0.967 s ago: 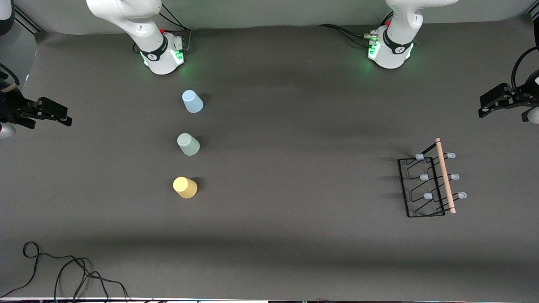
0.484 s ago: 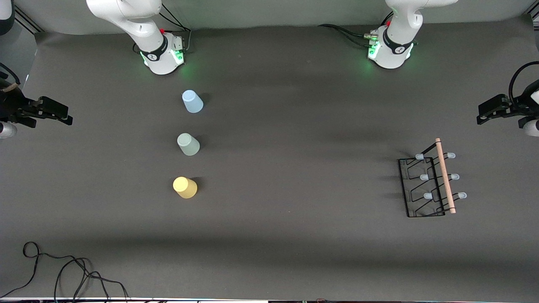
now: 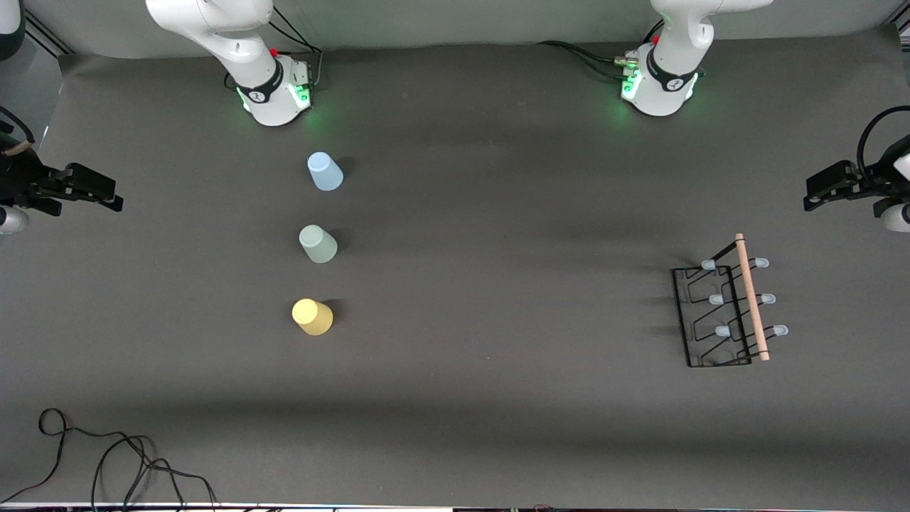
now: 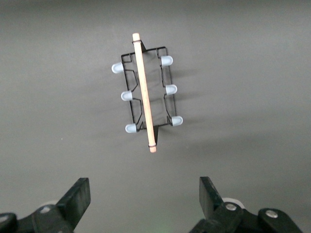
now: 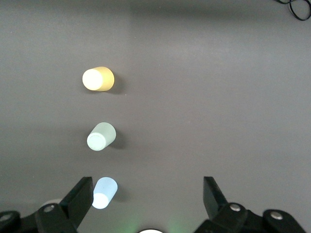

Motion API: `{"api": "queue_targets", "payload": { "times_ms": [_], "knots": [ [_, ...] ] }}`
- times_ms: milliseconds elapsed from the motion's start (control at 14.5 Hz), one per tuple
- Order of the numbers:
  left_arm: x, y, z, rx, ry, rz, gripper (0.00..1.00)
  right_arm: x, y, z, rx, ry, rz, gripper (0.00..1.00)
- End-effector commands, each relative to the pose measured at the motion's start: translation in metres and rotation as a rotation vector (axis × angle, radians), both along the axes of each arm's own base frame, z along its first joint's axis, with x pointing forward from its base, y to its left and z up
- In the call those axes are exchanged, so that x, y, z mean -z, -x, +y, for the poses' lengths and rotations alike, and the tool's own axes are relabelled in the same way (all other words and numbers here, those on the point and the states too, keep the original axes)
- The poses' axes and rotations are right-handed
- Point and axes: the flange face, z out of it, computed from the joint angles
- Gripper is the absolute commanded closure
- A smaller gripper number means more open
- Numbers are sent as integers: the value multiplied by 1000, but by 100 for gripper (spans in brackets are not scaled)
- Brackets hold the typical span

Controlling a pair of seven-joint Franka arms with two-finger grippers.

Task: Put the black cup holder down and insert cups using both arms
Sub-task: 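Reach the left gripper down and grasp the holder's wooden dowel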

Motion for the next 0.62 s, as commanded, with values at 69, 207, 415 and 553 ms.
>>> {"api": "queue_targets", "payload": {
  "times_ms": [69,207,415,553],
  "knots": [
    [59,-2,18,-10,-14,-5,0,-2,0,-4,-9,16,15,0],
    [89,-1,29,-22,-14,8,0,-2,1,-4,-6,16,18,0],
    [141,-15,27,-14,-10,66,1,-2,1,-4,-6,16,18,0],
    [176,-26,21,-2,-7,98,2,-2,1,-4,-3,15,18,0]
  ]
}}
